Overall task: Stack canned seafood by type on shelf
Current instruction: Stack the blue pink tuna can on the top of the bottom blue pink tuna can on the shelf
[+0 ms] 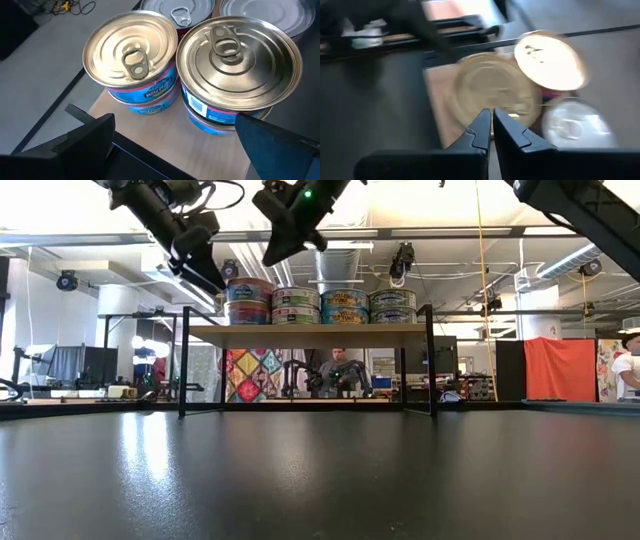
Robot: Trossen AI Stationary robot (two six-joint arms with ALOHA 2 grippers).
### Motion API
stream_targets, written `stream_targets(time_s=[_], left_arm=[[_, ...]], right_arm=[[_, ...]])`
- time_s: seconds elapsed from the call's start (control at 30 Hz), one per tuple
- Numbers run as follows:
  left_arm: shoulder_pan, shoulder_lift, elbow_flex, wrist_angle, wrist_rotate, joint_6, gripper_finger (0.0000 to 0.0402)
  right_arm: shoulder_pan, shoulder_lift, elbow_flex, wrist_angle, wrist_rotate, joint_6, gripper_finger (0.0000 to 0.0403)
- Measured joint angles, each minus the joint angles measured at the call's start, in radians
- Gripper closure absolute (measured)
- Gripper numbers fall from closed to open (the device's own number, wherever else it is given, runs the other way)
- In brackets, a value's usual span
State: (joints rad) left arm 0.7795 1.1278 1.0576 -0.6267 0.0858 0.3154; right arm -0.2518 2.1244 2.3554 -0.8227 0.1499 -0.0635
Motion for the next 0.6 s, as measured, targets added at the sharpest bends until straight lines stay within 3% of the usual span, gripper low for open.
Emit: stream_targets(time_s=[0.2, 0.5, 0.6], left_arm=[[0.0, 0.0, 0.0, -0.037, -0.002, 0.0, 0.0006], [0.0, 0.0, 0.0, -0.042, -0.006, 0.008, 0.0006], [0.0, 0.003, 0.0, -0.027, -0.006, 0.008, 0.0006]], right_arm=[[-0.017, -0.008, 0.001, -0.001, 0.167, -0.059, 0.039], [-0.029, 0.006, -0.013, -0.003, 0.154, -0.05, 0.039], [-0.027, 0.006, -0.013, -0.003, 0.093, -0.038, 0.039]])
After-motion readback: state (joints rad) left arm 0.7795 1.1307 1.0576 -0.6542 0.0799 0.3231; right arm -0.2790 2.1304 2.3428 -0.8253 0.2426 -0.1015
